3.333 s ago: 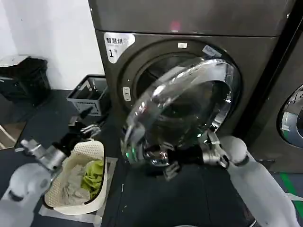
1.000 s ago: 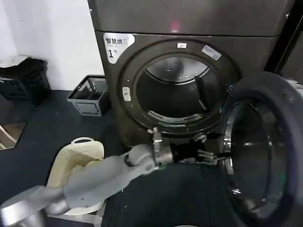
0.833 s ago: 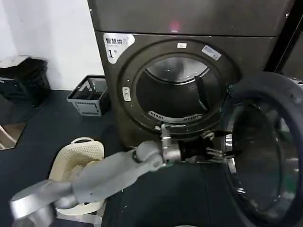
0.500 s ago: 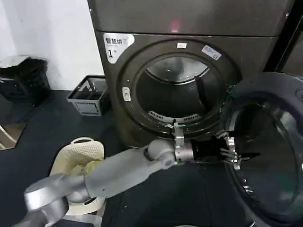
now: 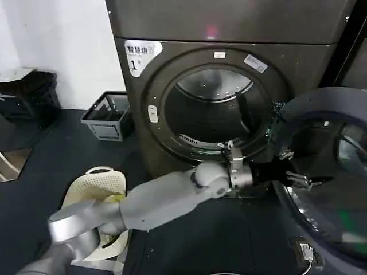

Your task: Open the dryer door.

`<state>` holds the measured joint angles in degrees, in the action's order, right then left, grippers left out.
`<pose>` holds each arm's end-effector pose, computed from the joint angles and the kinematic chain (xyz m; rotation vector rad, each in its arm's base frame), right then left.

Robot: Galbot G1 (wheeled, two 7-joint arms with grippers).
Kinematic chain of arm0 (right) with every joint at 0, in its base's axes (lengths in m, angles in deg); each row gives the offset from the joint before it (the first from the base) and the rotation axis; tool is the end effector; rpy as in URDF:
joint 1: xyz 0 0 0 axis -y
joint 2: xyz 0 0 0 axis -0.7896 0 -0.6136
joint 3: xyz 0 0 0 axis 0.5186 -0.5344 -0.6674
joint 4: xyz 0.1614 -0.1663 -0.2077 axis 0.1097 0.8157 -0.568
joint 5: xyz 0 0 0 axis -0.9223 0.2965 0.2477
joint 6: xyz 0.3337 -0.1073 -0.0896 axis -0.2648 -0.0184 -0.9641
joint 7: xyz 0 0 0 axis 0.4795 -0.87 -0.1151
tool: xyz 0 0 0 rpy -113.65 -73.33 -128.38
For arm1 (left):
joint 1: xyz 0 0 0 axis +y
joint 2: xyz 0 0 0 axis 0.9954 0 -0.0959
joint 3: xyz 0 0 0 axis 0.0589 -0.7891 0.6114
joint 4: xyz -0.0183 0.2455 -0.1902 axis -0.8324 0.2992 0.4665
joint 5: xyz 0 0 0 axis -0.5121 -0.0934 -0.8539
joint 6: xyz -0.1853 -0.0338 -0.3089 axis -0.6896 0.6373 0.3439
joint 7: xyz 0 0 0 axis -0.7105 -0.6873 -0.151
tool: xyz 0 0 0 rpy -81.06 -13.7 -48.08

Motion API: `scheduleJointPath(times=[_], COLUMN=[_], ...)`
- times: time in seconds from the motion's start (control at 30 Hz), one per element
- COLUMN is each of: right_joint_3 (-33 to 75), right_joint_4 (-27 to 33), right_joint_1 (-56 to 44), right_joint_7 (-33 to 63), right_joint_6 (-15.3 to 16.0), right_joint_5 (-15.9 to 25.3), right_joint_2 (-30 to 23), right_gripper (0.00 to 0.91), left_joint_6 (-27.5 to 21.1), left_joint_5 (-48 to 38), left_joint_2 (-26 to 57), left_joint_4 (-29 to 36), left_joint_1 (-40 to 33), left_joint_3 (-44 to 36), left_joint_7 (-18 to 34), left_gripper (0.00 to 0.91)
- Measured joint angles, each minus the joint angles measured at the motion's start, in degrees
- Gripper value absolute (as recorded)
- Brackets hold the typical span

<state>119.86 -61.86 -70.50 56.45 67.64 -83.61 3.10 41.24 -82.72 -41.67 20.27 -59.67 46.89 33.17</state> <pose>-0.0814 -0.4314 0.0410 1.8269 2.2181 -0.5642 0.4037 -0.2695 -0.1570 2.0583 2.1746 -0.2666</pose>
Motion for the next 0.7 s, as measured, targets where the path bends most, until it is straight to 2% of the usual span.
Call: scheduleJointPath(times=[0.13, 0.33, 0.5, 0.7], right_joint_3=[0.1, -0.1, 0.5, 0.2], right_joint_4=[0.1, -0.3, -1.3, -1.1], right_joint_1=[0.1, 0.3, 0.5, 1.2], right_joint_7=[0.0, 1.1, 1.2, 1.1], right_joint_6=[-0.2, 0.5, 0.7, 0.2], right_joint_5=[0.0, -1.1, -1.9, -1.9], right_joint_2=[0.0, 0.0, 0.1, 0.4], right_gripper=[0.907, 0.907, 0.907, 0.907], left_joint_6=[0.4, 7.6, 14.3, 15.3], left_joint_5=[-0.5, 2.0, 2.9, 1.1], left_joint_2=[1.3, 5.0, 10.6, 19.0], left_joint_4=[0.7, 0.4, 2.2, 7.5], left_joint_1=[0.8, 2.8, 4.8, 6.3], left_joint_3=[0.2, 2.1, 3.8, 5.1], left_joint_7=[3.6, 10.2, 10.6, 11.8], left_gripper=[0.907, 0.907, 0.907, 0.907])
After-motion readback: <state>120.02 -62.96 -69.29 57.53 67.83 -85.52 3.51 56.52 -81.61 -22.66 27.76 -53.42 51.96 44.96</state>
